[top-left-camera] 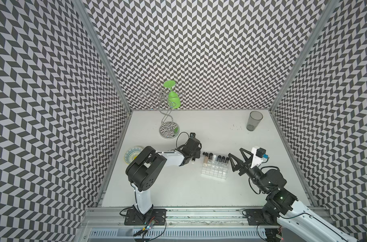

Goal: Arrange the lipsticks in the organizer
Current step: Pick up the lipstick at the center of the board.

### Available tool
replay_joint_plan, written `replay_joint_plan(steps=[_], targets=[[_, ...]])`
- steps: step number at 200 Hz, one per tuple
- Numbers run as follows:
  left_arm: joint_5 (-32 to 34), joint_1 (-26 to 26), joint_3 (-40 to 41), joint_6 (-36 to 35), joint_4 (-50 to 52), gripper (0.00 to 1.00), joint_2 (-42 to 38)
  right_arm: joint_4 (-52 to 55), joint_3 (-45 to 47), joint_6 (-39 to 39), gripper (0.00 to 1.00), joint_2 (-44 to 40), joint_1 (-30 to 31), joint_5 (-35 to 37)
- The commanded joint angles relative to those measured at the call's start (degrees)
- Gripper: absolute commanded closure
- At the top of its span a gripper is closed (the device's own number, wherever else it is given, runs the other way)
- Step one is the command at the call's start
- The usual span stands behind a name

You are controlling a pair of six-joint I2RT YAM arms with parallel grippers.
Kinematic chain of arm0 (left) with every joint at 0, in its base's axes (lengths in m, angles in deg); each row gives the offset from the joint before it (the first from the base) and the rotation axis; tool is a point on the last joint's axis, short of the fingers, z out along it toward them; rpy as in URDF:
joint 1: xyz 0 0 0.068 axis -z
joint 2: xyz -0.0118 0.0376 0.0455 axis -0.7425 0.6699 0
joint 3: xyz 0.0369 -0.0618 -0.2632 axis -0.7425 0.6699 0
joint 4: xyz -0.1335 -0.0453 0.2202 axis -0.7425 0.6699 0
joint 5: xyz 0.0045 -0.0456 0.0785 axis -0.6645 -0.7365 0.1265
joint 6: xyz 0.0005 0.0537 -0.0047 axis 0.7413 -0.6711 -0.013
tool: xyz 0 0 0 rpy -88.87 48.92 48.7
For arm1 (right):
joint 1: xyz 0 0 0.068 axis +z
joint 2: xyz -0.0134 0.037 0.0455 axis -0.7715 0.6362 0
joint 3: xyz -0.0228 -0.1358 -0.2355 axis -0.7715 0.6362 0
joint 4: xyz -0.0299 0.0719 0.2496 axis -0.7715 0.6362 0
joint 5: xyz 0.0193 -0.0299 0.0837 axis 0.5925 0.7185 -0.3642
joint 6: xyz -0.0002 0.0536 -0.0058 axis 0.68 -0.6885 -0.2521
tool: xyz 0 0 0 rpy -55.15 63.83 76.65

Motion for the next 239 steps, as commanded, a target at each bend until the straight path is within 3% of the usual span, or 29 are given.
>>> replay_joint_plan(steps=[1, 32, 63, 84, 128, 169, 239], targets=[[-9.33, -1.5, 5.76, -0.9, -8.72, 1.0, -10.78, -2.15, -1.65, -0.96, 0.11, 1.81, -0.24, -2.13], [-26.73, -3.46, 15.58, 0.99, -26.31, 1.0, -22.37, -2.4, -2.75, -3.61, 0.12, 2.79, -0.28, -6.99], [-36.29, -3.65, 22.02, 4.85, -41.06, 1.0, -30.33, -3.07, -3.34, -5.82, 0.12, 4.03, -0.26, -13.45], [-40.31, -3.7, 26.06, 7.43, -50.56, 1.0, -34.66, -6.01, -4.0, -6.61, 0.13, 6.67, -0.26, -22.01], [-41.2, 0.01, 29.24, 7.33, -52.66, 1.0, -40.38, -11.31, -8.5, -6.37, 0.18, 18.1, -0.17, -37.91], [-32.6, 5.4, 30.02, 1.65, -47.45, 1.0, -42.29, -14.17, -9.78, -6.72, 0.23, 24.35, 0.15, -43.54], [-32.58, 6.38, 29.89, 2.47, -50.38, 1.0, -38.53, -19.52, -10.07, -6.49, 0.24, 29.6, 5.05, -42.83]])
